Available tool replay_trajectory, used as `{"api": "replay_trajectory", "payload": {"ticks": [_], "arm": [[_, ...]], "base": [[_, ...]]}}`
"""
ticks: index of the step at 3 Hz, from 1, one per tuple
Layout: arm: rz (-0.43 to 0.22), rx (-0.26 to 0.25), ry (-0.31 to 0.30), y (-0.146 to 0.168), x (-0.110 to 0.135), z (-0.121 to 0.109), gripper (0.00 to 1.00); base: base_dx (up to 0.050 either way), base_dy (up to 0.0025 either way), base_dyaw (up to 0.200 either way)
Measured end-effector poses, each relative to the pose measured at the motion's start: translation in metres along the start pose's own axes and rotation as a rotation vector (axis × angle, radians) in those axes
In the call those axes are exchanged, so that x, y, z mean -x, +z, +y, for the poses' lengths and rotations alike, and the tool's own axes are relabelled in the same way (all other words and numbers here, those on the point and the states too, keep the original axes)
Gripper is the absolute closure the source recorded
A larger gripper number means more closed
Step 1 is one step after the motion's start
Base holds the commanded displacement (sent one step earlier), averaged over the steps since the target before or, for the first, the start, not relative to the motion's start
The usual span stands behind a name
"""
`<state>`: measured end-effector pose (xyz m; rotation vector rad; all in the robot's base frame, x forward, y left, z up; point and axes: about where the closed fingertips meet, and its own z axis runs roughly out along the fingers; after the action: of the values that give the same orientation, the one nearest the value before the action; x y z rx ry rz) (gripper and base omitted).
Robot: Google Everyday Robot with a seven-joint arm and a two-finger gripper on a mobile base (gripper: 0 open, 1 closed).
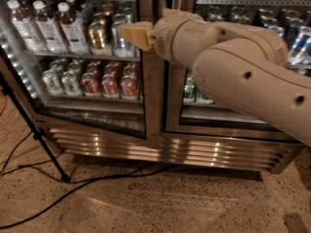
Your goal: Open left fridge door
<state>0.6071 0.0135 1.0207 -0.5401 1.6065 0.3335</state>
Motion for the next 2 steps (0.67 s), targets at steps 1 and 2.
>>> {"api": "replay_trajectory", "payload": {"ticks": [1,2], "arm": [[-0.007,-0.173,0.15,-0.033,-0.047,-0.099,0.23],[-0.134,-0.343,0.214,-0.07,-0.042,-0.193,0.04]], "base": [[0.0,0.0,0.0],[0.0,0.0,0.0]]}}
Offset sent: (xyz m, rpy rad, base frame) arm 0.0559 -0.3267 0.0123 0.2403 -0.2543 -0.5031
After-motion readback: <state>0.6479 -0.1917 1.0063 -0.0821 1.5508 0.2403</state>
